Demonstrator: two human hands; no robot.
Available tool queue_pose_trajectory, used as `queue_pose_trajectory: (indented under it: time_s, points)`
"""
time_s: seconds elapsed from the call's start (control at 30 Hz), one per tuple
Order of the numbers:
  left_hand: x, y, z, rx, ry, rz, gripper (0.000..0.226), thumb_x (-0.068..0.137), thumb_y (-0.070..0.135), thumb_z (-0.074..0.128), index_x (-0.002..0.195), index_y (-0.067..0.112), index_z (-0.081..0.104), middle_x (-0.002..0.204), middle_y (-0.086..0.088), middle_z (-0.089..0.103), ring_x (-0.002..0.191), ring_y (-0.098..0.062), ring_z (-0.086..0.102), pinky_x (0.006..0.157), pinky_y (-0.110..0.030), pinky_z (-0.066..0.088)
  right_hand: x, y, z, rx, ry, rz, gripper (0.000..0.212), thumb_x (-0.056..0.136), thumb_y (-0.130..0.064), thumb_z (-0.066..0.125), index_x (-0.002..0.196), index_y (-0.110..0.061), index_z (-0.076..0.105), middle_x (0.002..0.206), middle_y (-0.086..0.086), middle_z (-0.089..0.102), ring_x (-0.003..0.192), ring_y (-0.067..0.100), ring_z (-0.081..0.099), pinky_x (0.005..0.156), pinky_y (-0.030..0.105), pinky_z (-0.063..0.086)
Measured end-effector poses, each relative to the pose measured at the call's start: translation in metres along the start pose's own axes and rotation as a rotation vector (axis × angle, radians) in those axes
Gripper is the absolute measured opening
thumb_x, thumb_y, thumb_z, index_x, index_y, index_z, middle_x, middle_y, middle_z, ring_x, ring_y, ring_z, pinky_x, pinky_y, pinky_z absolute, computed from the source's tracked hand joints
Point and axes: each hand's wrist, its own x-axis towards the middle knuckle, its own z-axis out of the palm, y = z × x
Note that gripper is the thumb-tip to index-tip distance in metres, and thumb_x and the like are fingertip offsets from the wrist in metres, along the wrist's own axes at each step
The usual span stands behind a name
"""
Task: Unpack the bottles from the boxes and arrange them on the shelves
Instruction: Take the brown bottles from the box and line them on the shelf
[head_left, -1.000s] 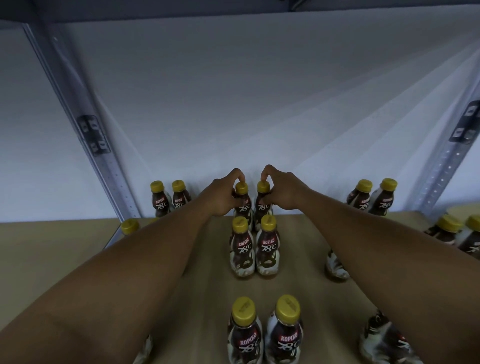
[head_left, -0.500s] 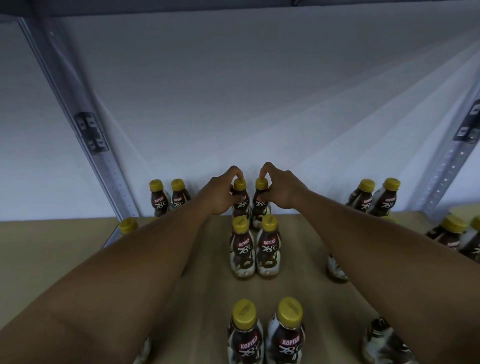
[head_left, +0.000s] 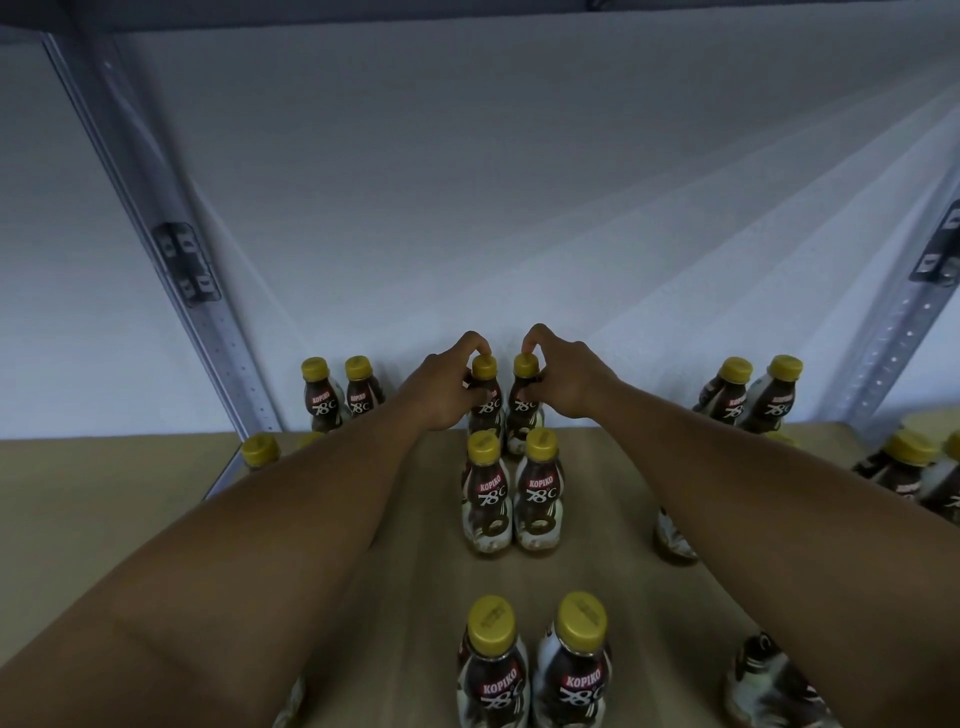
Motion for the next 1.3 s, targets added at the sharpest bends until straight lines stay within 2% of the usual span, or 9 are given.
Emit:
queue_pose_trajectory:
  time_s: [0.13,0.33,0.5,0.6,0.73,0.93,1.0,1.13,1.3]
  points:
    - [-0.001,-0.002,0.001,0.015,0.012,-0.01,0.044,0.092,0.025,0.074,0.118,0.04,0.042,0.107,-0.007,0.069,0.093,-0.027,0.068,0.087,-0.053,0.057,0.0,0.001,0.0,0.015,0.003,0.0,0.051,0.085,-0.021,0.078,0.121,-0.025,0.042,0.093,0.008,0.066,0.079,0.024,0.063,0.068,0.034,0.049]
    - [-0.003,-0.002,-0.003,0.002,-0.012,-0.028,0.043,0.091,0.028,0.075,0.12,0.037,0.045,0.112,-0.007,0.069,0.096,-0.026,0.068,0.09,-0.051,0.057,-0.003,0.002,0.0,0.046,-0.013,0.022,0.052,0.085,-0.023,0.079,0.121,-0.027,0.042,0.095,0.009,0.068,0.085,0.027,0.066,0.08,0.041,0.055]
    - [-0.007,0.006,-0.016,0.071,0.017,-0.041,0.054,0.092,0.036,0.073,0.139,0.032,0.046,0.132,-0.012,0.061,0.112,-0.026,0.062,0.096,-0.041,0.052,-0.012,0.001,-0.013,0.057,-0.014,0.012,0.056,0.089,-0.033,0.076,0.134,-0.026,0.045,0.11,0.008,0.066,0.102,0.025,0.063,0.089,0.038,0.052]
    - [-0.009,0.018,-0.027,0.102,0.074,-0.018,0.05,0.094,0.039,0.07,0.138,0.028,0.05,0.135,-0.011,0.06,0.109,-0.024,0.062,0.09,-0.034,0.049,-0.02,0.0,-0.03,0.052,-0.009,0.005,0.049,0.089,-0.04,0.075,0.129,-0.025,0.052,0.11,0.007,0.068,0.1,0.023,0.064,0.089,0.036,0.052]
    - [-0.009,0.053,-0.038,0.14,0.155,0.068,0.034,0.094,0.037,0.069,0.125,0.024,0.06,0.126,-0.006,0.063,0.103,-0.022,0.062,0.086,-0.03,0.047,-0.036,0.004,-0.065,0.04,0.043,-0.007,0.034,0.088,-0.043,0.075,0.114,-0.025,0.06,0.108,0.001,0.07,0.077,0.014,0.062,0.076,0.03,0.05]
    - [-0.003,0.125,-0.024,0.164,0.182,0.199,0.016,0.094,0.038,0.067,0.103,0.025,0.067,0.095,0.007,0.069,0.085,-0.012,0.065,0.076,-0.026,0.049,-0.069,0.031,-0.128,-0.059,0.135,0.012,0.028,0.089,-0.041,0.074,0.107,-0.021,0.065,0.111,0.002,0.07,0.087,0.019,0.065,0.083,0.035,0.054]
    - [-0.001,0.144,-0.013,0.131,0.171,0.224,0.011,0.094,0.037,0.066,0.097,0.026,0.068,0.092,0.007,0.069,0.082,-0.009,0.065,0.074,-0.026,0.05,-0.079,0.046,-0.145,-0.079,0.148,0.029,0.027,0.089,-0.04,0.074,0.106,-0.021,0.066,0.113,0.002,0.069,0.083,0.017,0.062,0.079,0.031,0.051]
    - [0.007,0.181,0.015,0.095,0.139,0.257,0.009,0.095,0.033,0.066,0.093,0.026,0.069,0.092,0.006,0.07,0.079,-0.007,0.064,0.071,-0.025,0.051,-0.098,0.082,-0.174,-0.123,0.173,0.09,0.022,0.09,-0.04,0.072,0.1,-0.021,0.066,0.114,0.001,0.067,0.081,0.017,0.061,0.082,0.032,0.051]
    - [0.025,0.208,0.055,0.065,0.064,0.233,0.01,0.095,0.034,0.067,0.093,0.024,0.07,0.091,0.003,0.07,0.079,-0.014,0.065,0.069,-0.027,0.052,-0.114,0.13,-0.192,-0.097,0.2,0.177,0.018,0.089,-0.037,0.074,0.095,-0.022,0.066,0.098,0.004,0.073,0.074,0.019,0.069,0.075,0.033,0.057]
